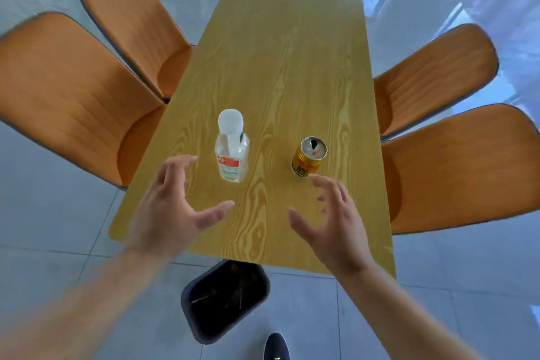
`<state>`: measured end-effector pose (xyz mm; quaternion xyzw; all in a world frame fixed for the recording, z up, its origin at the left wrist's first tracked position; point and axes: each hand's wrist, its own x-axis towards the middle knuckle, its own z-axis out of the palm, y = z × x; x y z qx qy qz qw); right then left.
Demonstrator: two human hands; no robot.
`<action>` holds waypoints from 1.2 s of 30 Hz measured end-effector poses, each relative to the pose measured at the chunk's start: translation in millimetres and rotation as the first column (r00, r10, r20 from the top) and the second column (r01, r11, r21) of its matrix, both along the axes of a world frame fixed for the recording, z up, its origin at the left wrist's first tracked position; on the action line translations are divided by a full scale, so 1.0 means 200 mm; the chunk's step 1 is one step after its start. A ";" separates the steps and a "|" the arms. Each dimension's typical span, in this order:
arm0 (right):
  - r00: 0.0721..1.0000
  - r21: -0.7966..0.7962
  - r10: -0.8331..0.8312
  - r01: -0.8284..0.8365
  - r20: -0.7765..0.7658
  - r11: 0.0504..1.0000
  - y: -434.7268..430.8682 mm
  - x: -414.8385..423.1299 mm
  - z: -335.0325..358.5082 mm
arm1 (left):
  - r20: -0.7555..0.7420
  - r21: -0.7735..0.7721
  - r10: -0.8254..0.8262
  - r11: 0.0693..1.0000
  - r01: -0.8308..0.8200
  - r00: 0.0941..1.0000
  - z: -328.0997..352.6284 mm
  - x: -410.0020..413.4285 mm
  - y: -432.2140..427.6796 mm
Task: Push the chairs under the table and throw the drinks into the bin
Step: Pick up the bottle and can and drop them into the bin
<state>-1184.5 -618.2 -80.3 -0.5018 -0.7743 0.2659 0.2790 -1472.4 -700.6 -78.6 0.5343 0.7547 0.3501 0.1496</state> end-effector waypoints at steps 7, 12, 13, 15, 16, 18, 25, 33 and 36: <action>0.985 -0.100 -0.068 0.084 0.155 0.991 0.52 -0.03 -0.04 | -0.007 -0.132 0.119 0.984 -0.119 0.993 -0.06 0.07 0.41; 0.978 -0.126 -0.009 0.036 0.209 0.991 0.64 -0.06 -0.10 | 0.008 -0.154 0.165 0.975 -0.162 0.986 -0.09 0.09 0.48; 0.976 -0.123 -0.002 0.029 0.218 0.992 0.64 -0.06 -0.11 | 0.011 -0.156 0.156 0.976 -0.152 0.988 -0.09 0.09 0.47; 0.974 -0.117 0.003 0.025 0.228 0.993 0.63 -0.06 -0.13 | 0.011 -0.153 0.137 0.979 -0.133 0.991 -0.08 0.08 0.46; 0.974 -0.114 0.003 0.024 0.229 0.993 0.61 -0.06 -0.13 | 0.007 -0.151 0.130 0.980 -0.127 0.991 -0.07 0.08 0.44; 0.974 -0.112 0.006 0.020 0.228 0.993 0.57 -0.06 -0.14 | 0.005 -0.157 0.120 0.981 -0.118 0.993 -0.05 0.08 0.38; 0.977 -0.097 0.022 -0.001 0.214 0.995 0.27 -0.09 -0.15 | -0.011 -0.212 0.072 0.975 -0.073 0.997 -0.03 0.08 0.01; 0.976 -0.070 0.044 -0.029 0.215 0.997 -0.22 -0.14 -0.20 | -0.007 -0.218 0.099 0.971 -0.099 0.995 -0.03 0.01 -0.49; 0.976 -0.056 0.052 -0.042 0.212 0.998 -0.39 -0.16 -0.21 | -0.008 -0.207 0.091 0.974 -0.091 0.996 -0.06 -0.02 -0.66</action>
